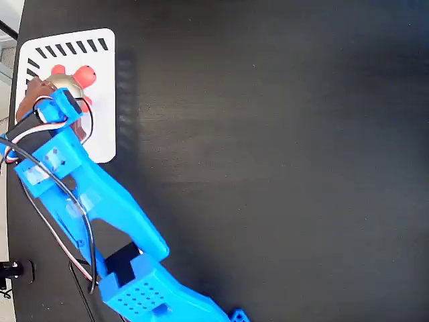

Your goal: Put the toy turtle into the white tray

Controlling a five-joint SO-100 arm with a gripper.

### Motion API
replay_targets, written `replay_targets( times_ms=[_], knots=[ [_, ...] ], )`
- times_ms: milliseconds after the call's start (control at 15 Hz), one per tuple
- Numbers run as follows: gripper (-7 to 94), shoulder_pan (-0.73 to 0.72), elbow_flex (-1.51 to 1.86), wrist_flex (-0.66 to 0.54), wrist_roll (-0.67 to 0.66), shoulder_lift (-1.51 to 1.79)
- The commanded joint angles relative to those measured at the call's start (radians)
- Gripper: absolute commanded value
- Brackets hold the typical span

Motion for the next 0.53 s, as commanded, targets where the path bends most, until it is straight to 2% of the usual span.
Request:
replay_targets(
  times_ms=[0,267,333,467],
  knots=[
    [59,-0.002,-0.049,0.02,-0.008,0.057],
    [56,0.002,-0.058,0.04,-0.002,0.118],
    [48,0.006,-0.038,0.038,0.006,0.17],
    [23,0.017,0.029,0.021,0.031,0.31]
  ],
)
